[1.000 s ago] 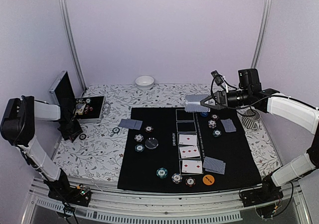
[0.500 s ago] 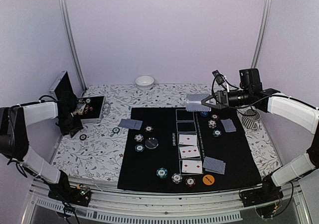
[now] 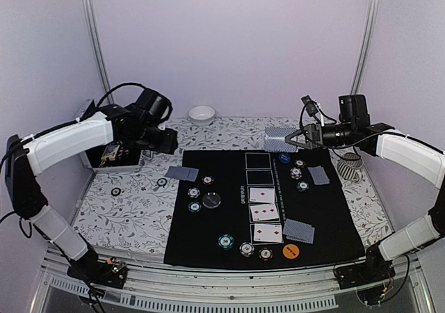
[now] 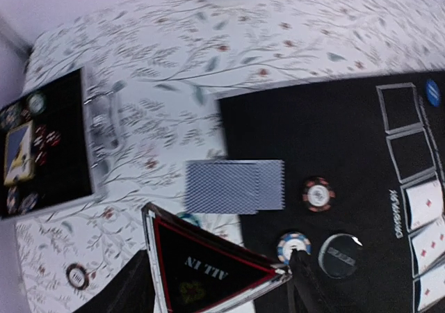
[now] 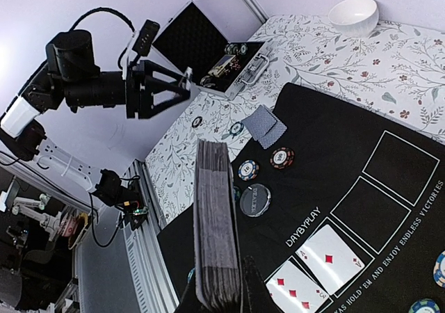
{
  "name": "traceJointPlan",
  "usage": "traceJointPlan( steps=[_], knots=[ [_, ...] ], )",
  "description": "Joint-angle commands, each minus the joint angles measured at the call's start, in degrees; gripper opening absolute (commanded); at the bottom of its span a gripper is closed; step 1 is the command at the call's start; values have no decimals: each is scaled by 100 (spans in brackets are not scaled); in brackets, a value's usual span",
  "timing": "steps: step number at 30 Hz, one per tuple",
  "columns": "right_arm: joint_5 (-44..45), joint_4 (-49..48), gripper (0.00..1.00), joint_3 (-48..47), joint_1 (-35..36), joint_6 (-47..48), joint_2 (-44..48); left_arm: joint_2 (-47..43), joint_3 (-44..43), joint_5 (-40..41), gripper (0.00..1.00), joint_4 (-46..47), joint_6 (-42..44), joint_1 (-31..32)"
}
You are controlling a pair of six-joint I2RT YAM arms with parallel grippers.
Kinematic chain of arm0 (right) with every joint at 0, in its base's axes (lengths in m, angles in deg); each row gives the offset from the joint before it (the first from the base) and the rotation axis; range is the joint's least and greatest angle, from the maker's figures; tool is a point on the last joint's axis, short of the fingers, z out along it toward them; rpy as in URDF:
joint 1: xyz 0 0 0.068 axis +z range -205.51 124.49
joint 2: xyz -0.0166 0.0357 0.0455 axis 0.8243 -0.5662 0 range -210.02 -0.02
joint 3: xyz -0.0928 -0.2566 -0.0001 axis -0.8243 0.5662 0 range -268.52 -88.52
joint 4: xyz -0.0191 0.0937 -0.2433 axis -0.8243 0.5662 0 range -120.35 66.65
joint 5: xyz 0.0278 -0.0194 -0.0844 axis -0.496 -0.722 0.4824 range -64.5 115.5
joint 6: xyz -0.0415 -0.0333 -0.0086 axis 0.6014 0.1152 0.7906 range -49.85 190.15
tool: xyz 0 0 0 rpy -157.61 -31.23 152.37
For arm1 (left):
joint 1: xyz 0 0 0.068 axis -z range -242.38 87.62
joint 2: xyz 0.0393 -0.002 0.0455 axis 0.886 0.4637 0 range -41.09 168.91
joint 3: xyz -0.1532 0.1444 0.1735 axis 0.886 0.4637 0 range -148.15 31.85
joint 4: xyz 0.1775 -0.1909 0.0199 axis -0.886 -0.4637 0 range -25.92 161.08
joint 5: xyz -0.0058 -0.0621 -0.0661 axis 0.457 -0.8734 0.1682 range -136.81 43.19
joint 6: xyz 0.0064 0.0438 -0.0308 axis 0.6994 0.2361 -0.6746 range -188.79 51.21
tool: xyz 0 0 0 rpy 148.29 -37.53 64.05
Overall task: Distribute texas hold em gaming equipment
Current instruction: Place the all-in button in the dealer area.
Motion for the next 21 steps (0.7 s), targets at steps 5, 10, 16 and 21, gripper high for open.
traceJointPlan(
  steps=[5, 10, 16, 21],
  knots=[
    [113, 24, 2, -81, -251, -91, 428, 2329, -1790, -637, 39, -371, 1415, 1710],
    [229, 141, 2, -74, -344, -75, 538, 3763, -3132, -716, 39, -693, 1548, 1683],
    [266, 285, 2, -71, -380, -13, 628, 4709, -4068, -797, 38, -887, 1391, 1376],
    [282, 312, 2, -107, -385, -8, 633, 5076, -4304, -858, 40, -874, 1288, 1248]
  ],
)
